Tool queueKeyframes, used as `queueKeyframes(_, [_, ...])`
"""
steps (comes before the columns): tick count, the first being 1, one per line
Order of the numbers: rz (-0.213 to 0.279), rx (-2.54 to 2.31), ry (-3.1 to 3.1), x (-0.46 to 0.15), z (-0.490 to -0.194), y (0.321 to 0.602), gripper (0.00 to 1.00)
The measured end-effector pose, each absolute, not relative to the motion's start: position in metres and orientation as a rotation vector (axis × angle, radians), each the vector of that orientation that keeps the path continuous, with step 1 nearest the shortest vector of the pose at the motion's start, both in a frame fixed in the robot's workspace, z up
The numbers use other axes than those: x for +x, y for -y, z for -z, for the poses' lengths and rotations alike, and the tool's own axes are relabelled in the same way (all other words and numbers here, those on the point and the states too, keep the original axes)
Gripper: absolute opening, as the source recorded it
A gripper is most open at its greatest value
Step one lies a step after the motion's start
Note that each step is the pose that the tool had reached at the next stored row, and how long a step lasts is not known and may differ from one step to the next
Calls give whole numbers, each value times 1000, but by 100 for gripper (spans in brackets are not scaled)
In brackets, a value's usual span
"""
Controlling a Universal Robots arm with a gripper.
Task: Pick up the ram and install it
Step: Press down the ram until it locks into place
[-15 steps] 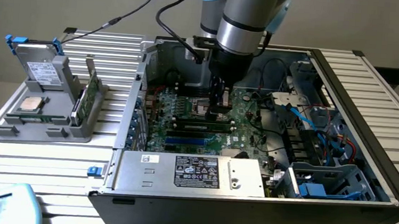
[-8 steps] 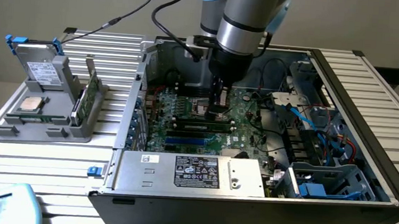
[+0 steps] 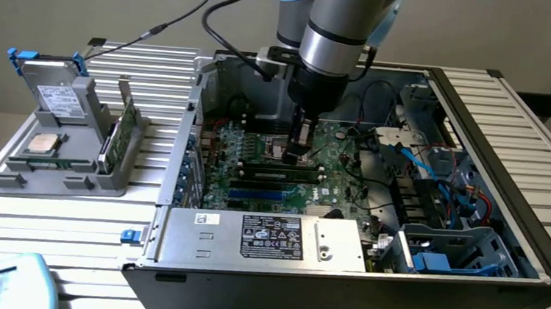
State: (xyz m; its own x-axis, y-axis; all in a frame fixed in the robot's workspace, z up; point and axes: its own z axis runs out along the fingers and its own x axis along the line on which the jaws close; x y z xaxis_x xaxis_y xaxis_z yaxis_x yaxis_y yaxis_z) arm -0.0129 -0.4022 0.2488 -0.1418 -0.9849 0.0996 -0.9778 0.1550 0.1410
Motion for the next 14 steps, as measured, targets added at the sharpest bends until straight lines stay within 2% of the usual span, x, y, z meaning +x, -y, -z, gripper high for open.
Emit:
queueKeyframes(3, [51,1913,2286,-13,-249,402,10])
queueKeyframes(14, [-62,1859,2418,-13,-249,402,10])
